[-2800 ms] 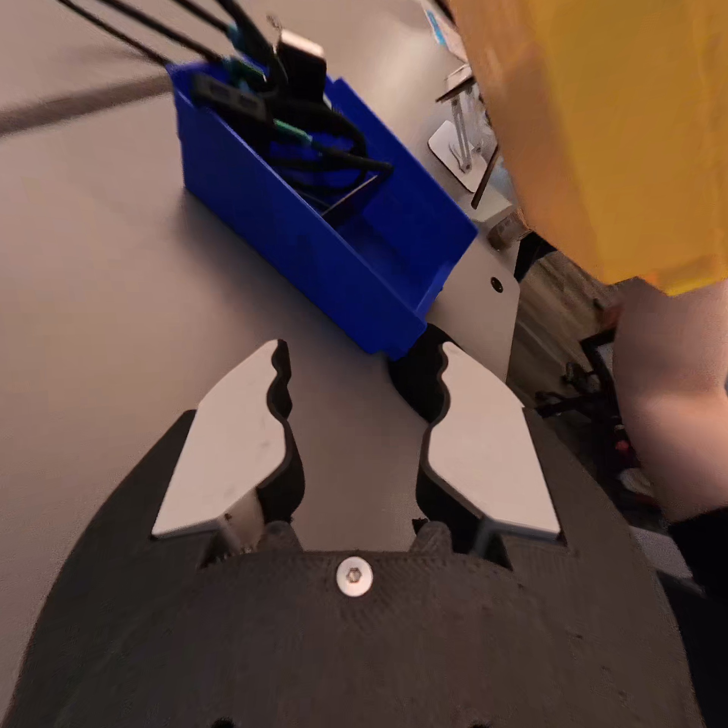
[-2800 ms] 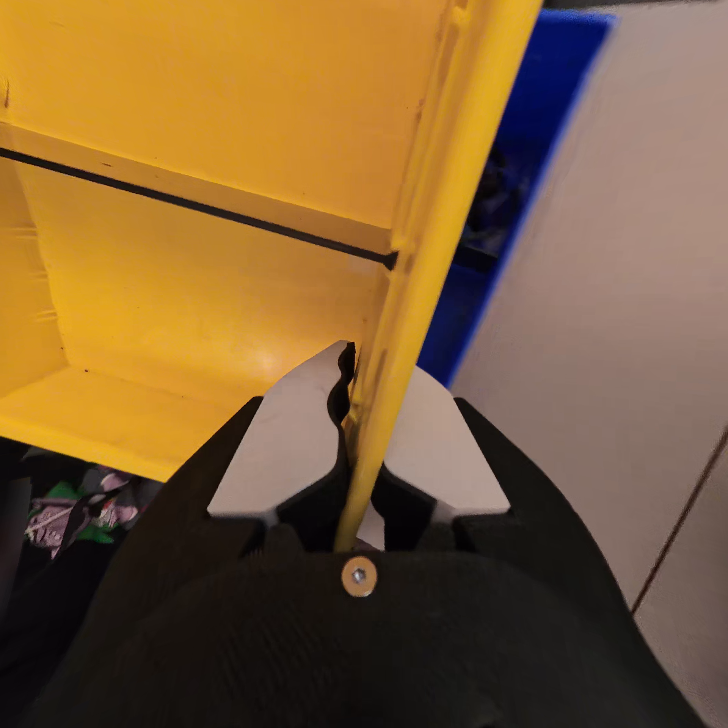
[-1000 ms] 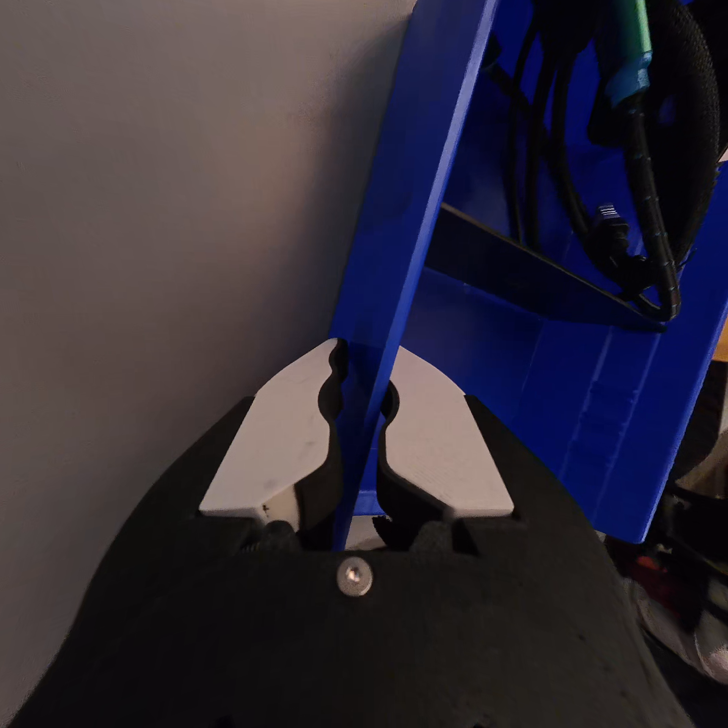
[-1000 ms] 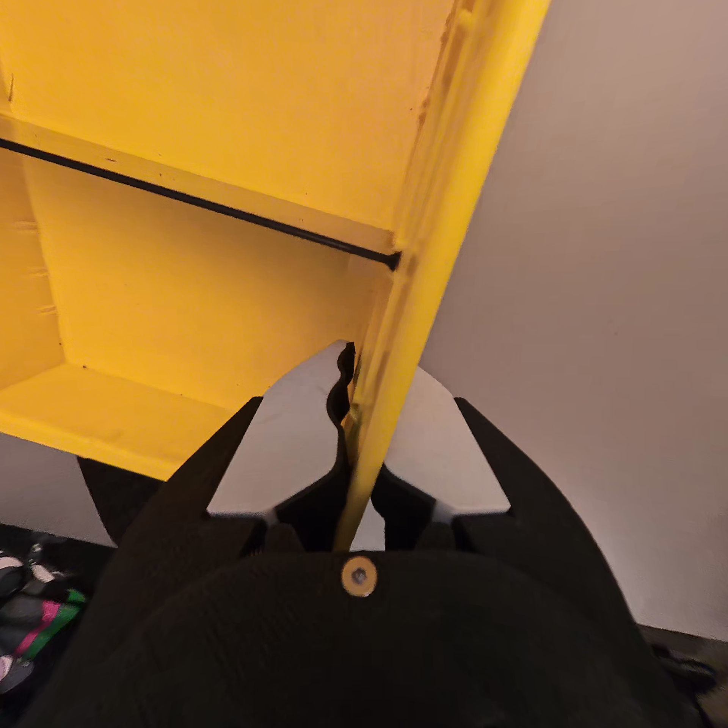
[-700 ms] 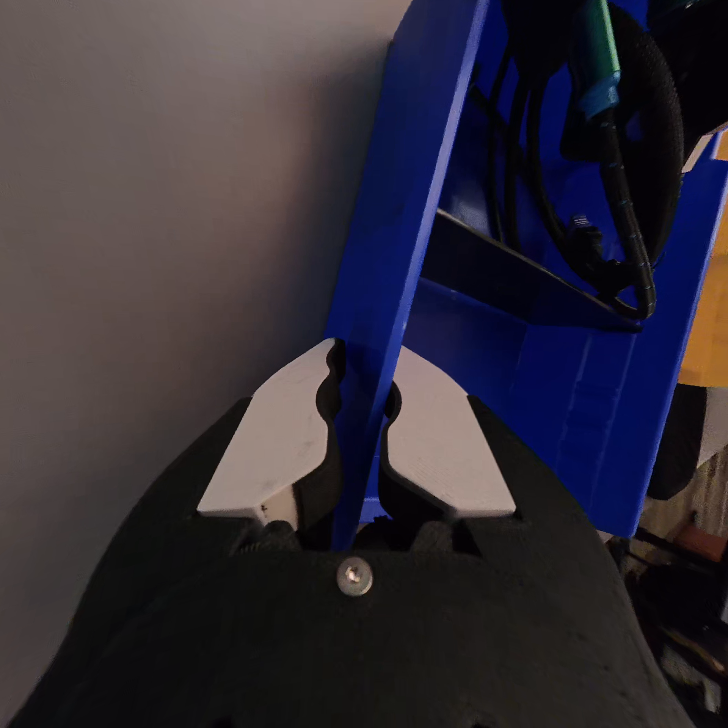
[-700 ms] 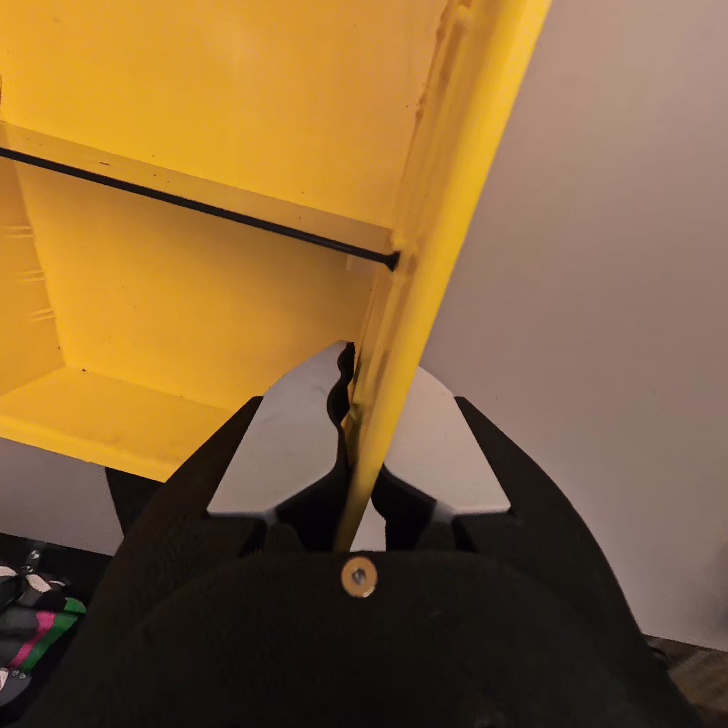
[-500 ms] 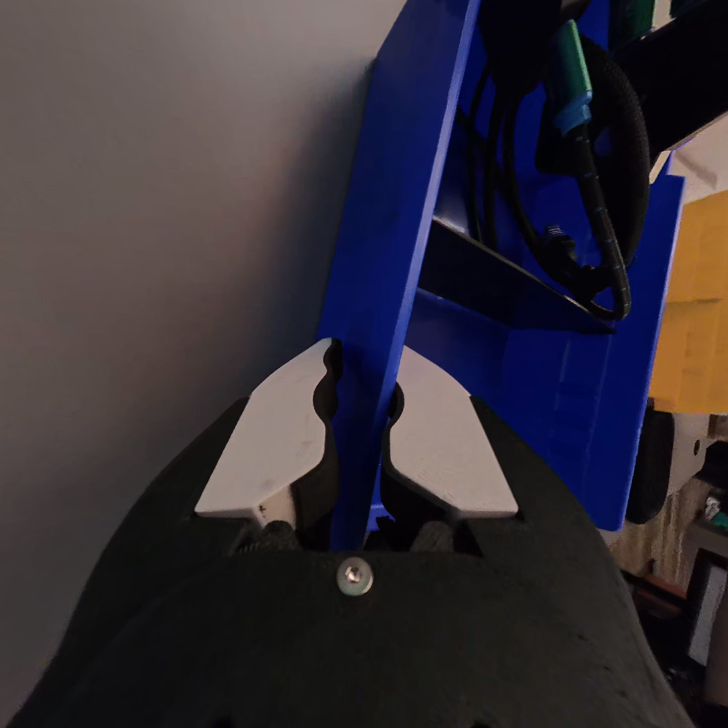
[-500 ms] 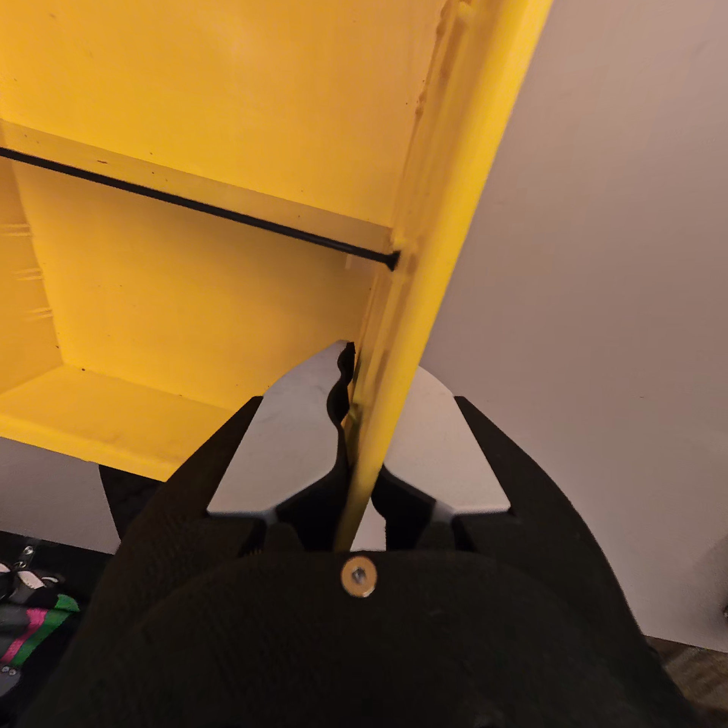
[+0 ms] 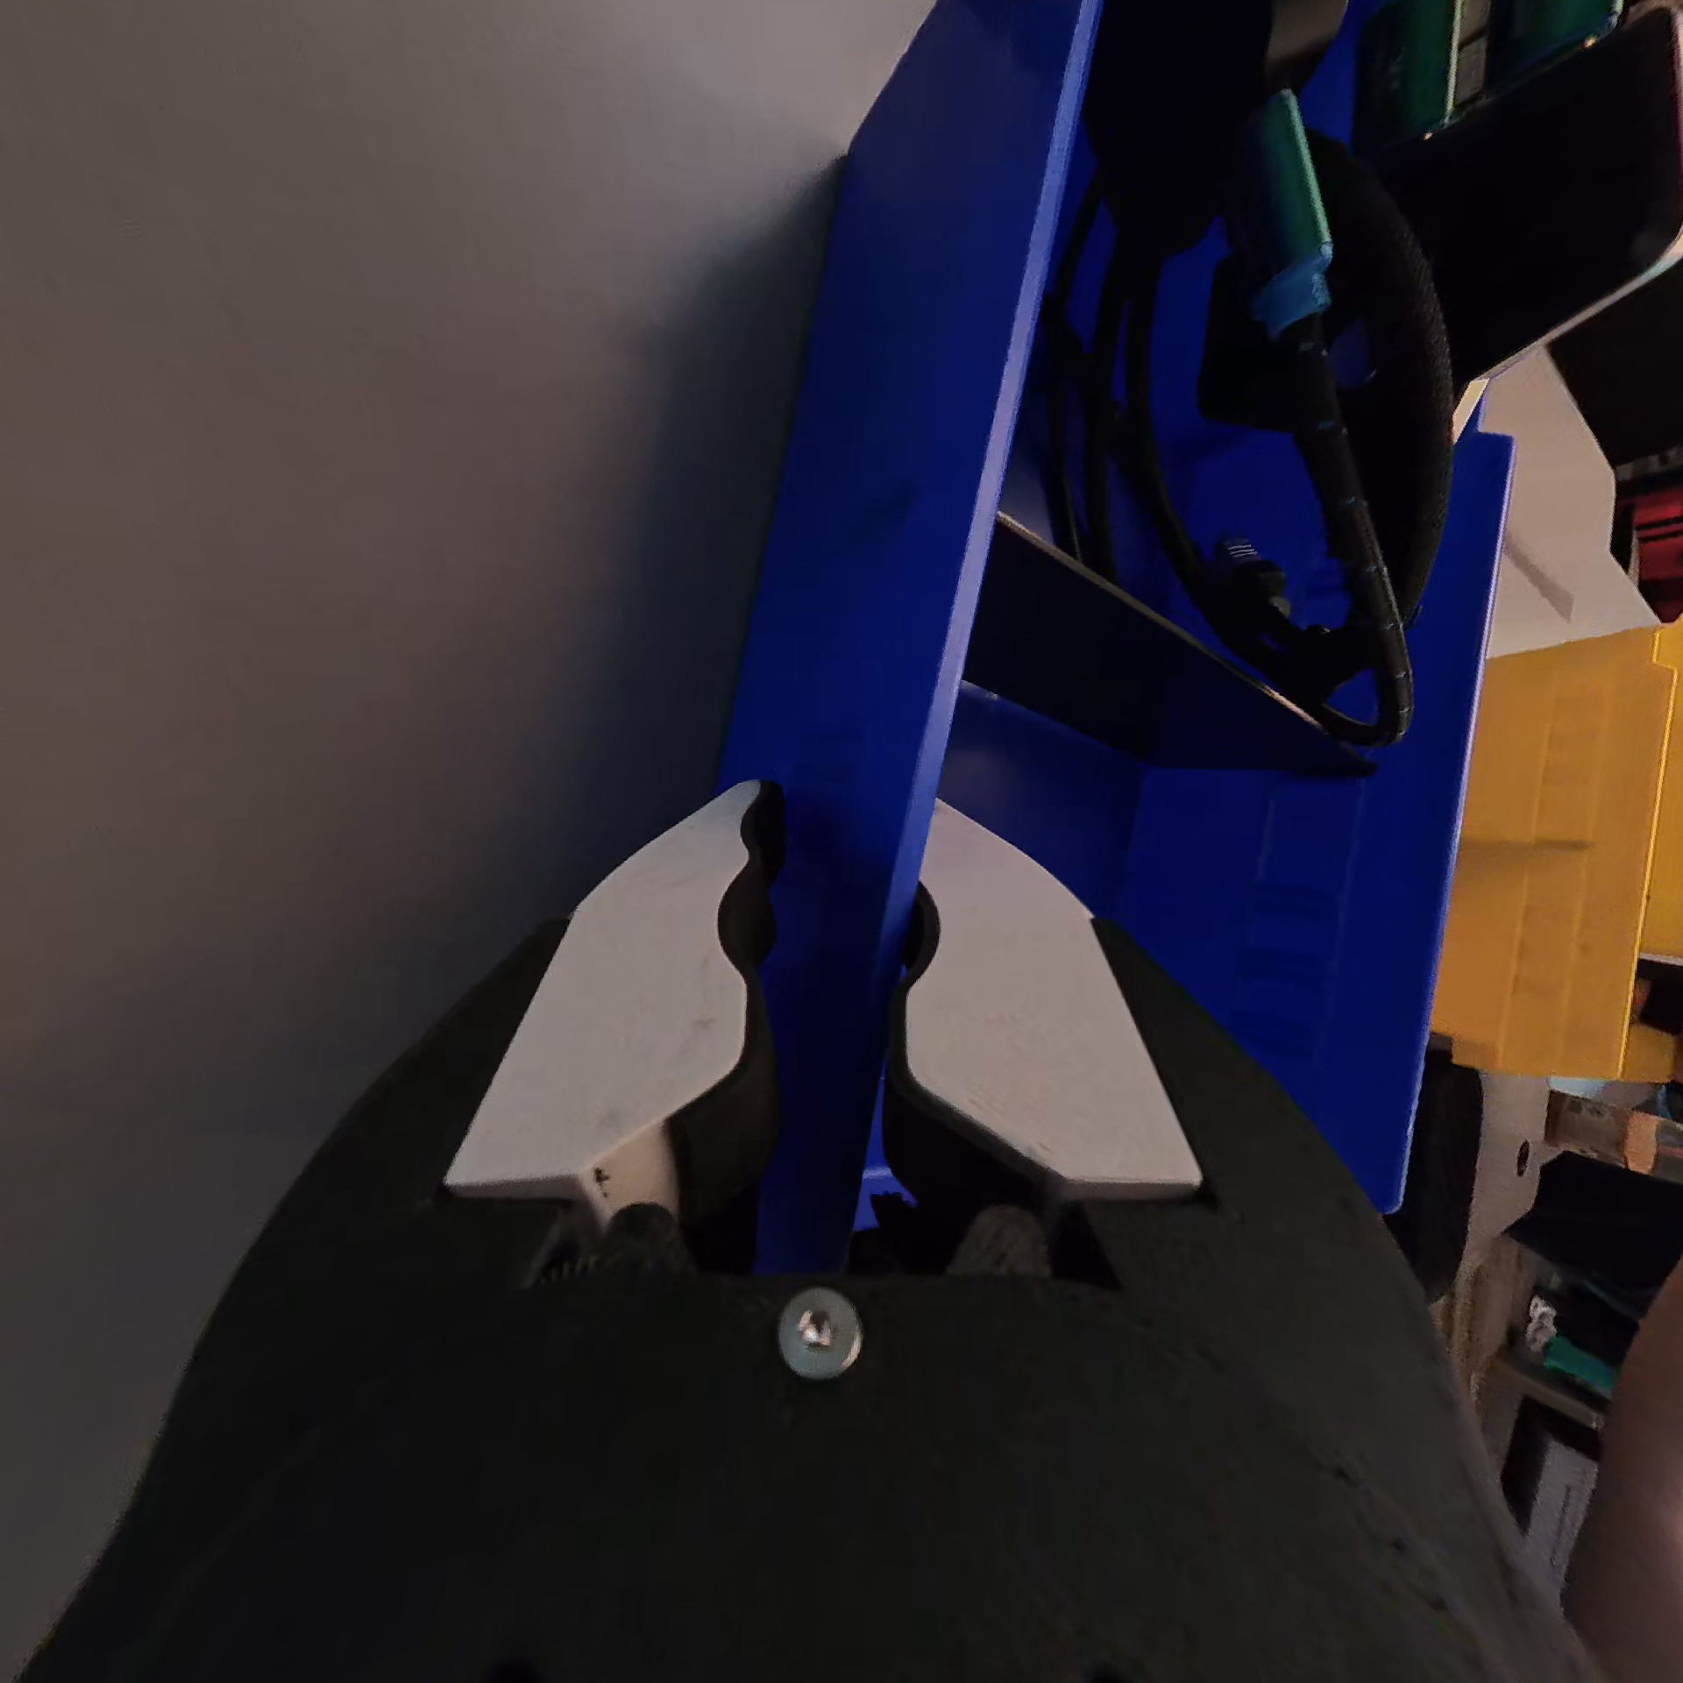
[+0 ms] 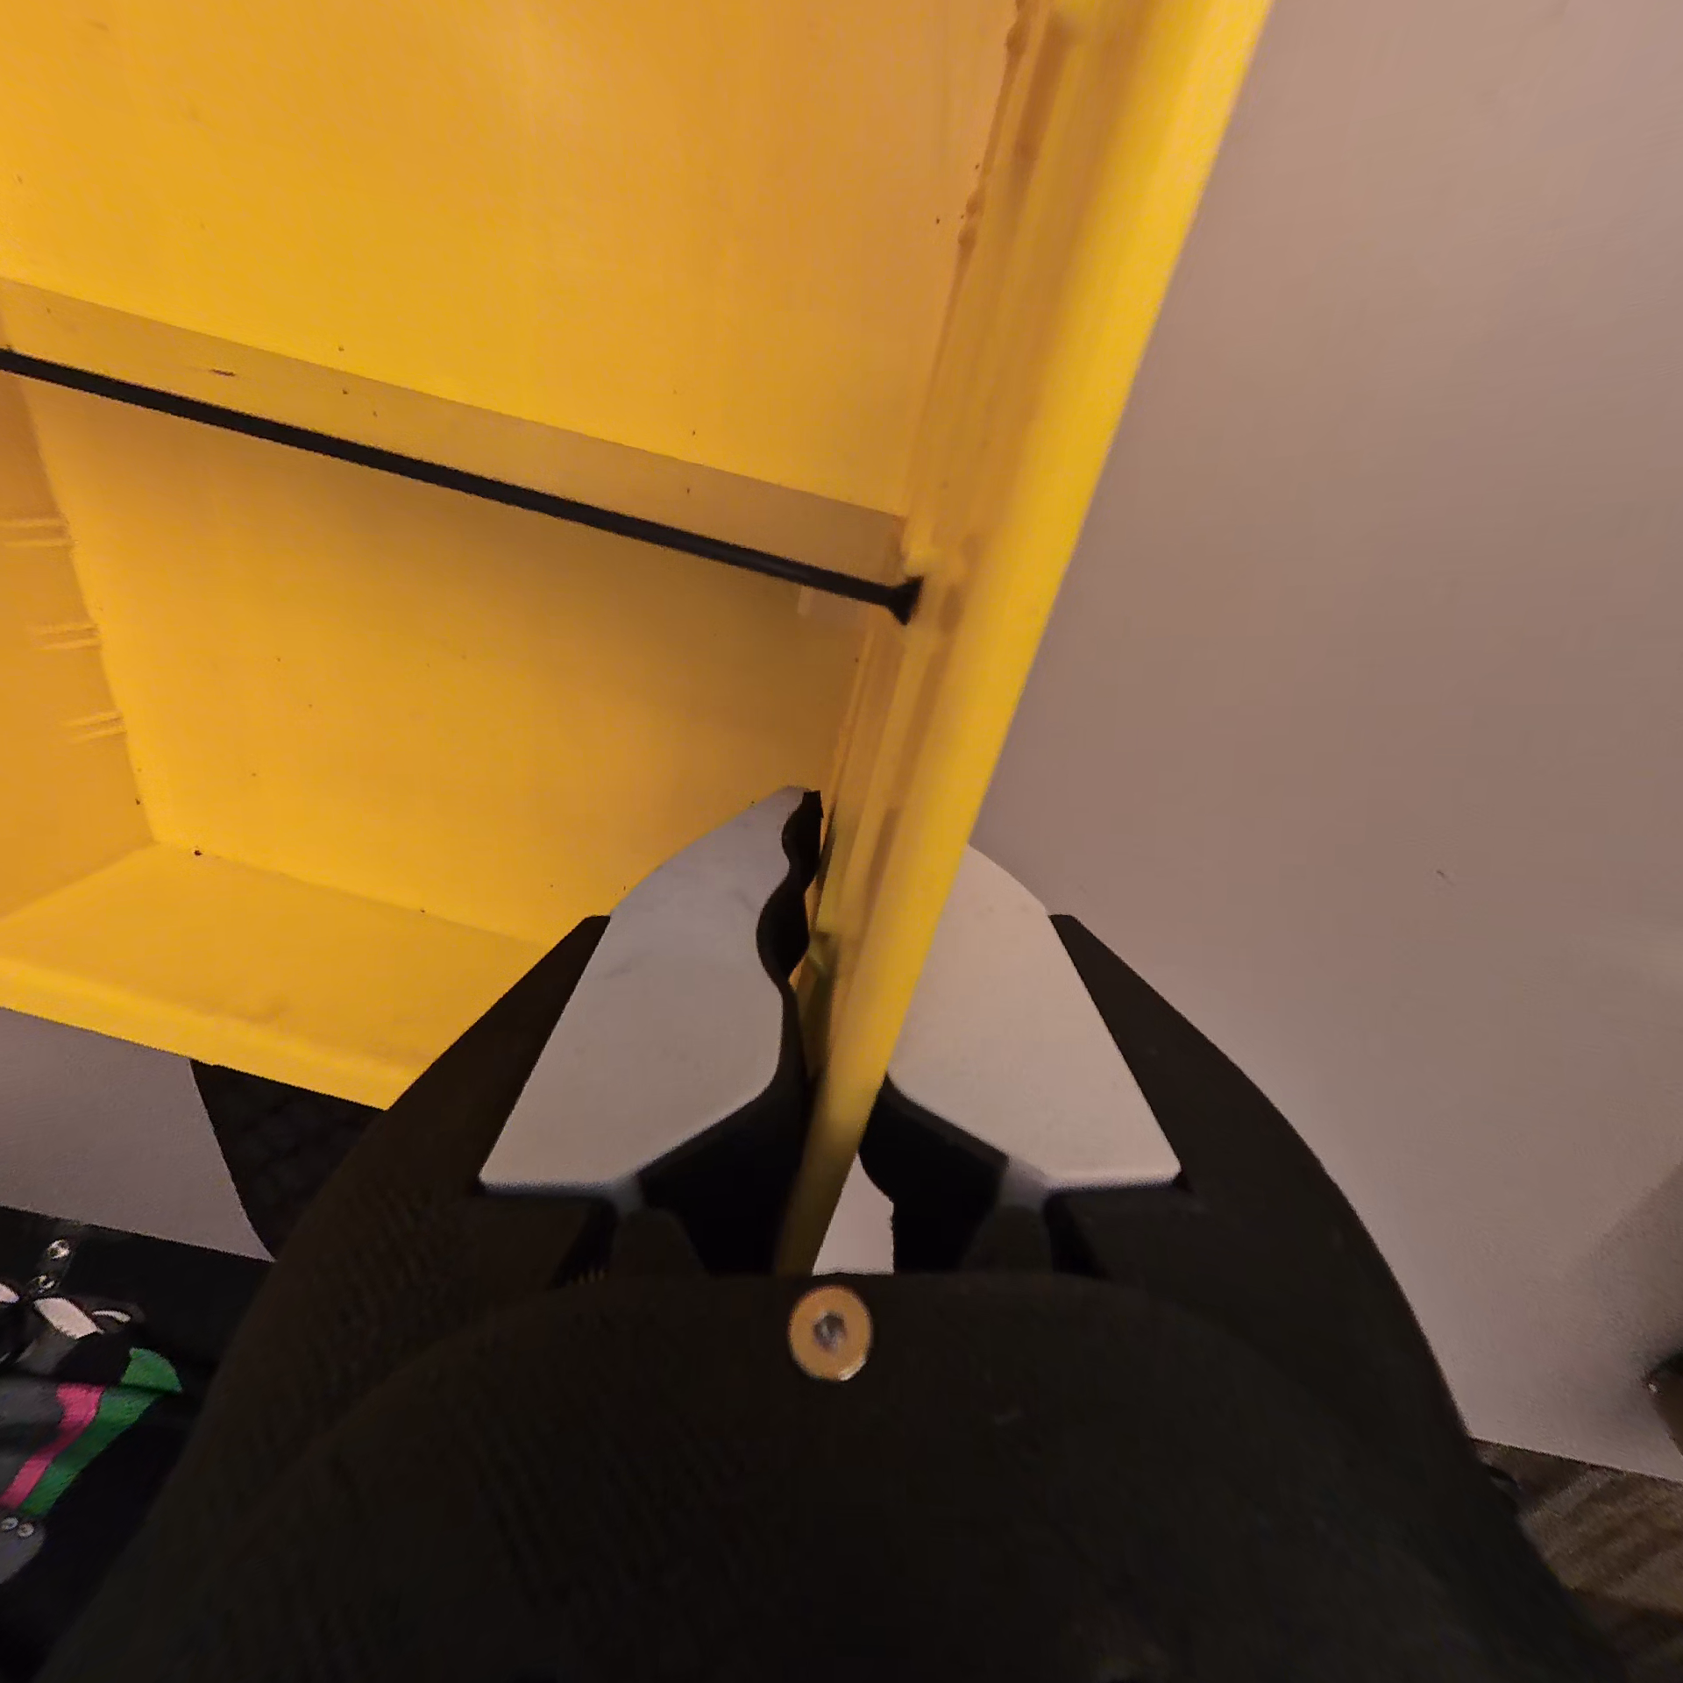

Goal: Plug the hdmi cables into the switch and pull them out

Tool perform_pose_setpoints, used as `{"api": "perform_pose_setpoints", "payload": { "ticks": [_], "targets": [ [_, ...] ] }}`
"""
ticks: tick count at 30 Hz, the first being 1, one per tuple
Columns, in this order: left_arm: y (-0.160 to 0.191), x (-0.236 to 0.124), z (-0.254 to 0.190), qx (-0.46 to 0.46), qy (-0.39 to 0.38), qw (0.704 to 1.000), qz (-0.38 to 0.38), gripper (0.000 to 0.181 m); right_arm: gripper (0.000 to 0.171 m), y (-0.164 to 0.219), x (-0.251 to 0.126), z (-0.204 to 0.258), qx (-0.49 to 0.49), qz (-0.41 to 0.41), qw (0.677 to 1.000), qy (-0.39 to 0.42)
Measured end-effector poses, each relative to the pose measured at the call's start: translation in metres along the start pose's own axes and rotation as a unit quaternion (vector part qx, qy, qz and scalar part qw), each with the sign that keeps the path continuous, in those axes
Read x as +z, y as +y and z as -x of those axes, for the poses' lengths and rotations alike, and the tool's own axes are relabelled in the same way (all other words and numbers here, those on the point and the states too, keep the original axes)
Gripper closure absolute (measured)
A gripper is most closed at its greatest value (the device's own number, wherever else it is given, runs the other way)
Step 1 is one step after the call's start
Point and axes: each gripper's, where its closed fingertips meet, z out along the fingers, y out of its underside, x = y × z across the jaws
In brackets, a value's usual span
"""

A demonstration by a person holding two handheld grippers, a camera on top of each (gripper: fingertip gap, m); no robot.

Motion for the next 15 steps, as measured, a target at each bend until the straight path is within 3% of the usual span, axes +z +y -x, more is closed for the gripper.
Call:
{"api": "perform_pose_setpoints", "payload": {
  "ticks": [15],
  "targets": [
    [-0.0043,-0.0039,0.0074,-0.020,0.014,1.000,-0.009,0.156,0.164,-0.0030,0.0001,-0.0030,-0.020,-0.001,1.000,0.004]
  ]
}}
